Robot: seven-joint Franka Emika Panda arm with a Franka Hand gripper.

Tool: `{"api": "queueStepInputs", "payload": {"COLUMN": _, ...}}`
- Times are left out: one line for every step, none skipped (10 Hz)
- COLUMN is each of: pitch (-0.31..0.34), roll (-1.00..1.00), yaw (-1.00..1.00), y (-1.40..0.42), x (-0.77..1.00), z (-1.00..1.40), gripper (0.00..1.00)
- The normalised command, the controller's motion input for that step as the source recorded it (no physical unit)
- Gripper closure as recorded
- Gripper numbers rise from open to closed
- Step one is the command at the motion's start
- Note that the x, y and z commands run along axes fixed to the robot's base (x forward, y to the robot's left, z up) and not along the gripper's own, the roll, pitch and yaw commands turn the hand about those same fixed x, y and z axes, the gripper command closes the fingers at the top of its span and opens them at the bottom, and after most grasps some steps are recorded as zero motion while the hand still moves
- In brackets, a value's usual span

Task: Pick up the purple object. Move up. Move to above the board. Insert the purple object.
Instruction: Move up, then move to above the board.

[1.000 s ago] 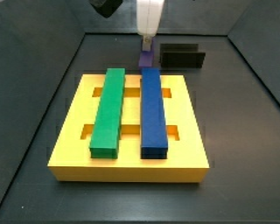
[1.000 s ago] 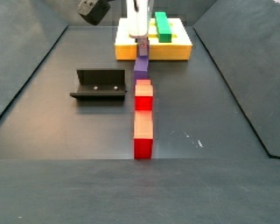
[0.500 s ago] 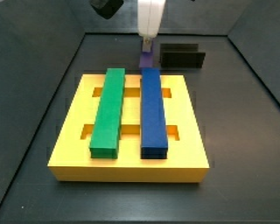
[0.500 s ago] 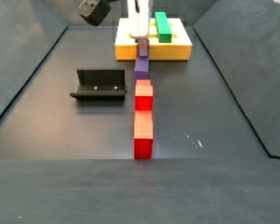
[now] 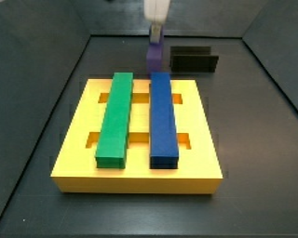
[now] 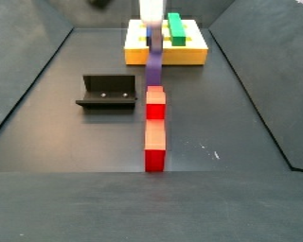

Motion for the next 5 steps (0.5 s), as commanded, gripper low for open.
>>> {"api": "queueStepInputs", "payload": {"pitch": 0.036, "roll": -0.01, "yaw": -0.01, "y": -0.01, "x": -0.02, "z": 0.34, "gripper": 1.00}}
{"api": "queueStepInputs", "payload": {"pitch": 0.000, "roll": 0.00, "yaw": 0.00, "y": 0.00, "x": 0.00, "z": 1.40, "gripper": 1.00}}
{"api": "queueStepInputs", "payload": {"pitch": 0.024, "roll": 0.00, "yaw": 0.00, "y": 0.01, "x": -0.02, "z": 1.40, "gripper": 1.00}}
{"api": "queueStepInputs", "payload": {"pitch": 0.016, "roll": -0.01, "yaw": 0.00, "y": 0.00, "x": -0.04, "z": 1.40, "gripper": 1.00}}
{"api": "queueStepInputs", "payload": {"pitch": 0.022, "roll": -0.02, "yaw": 0.00, "y": 0.01, "x": 0.02, "z": 1.40, "gripper": 1.00}}
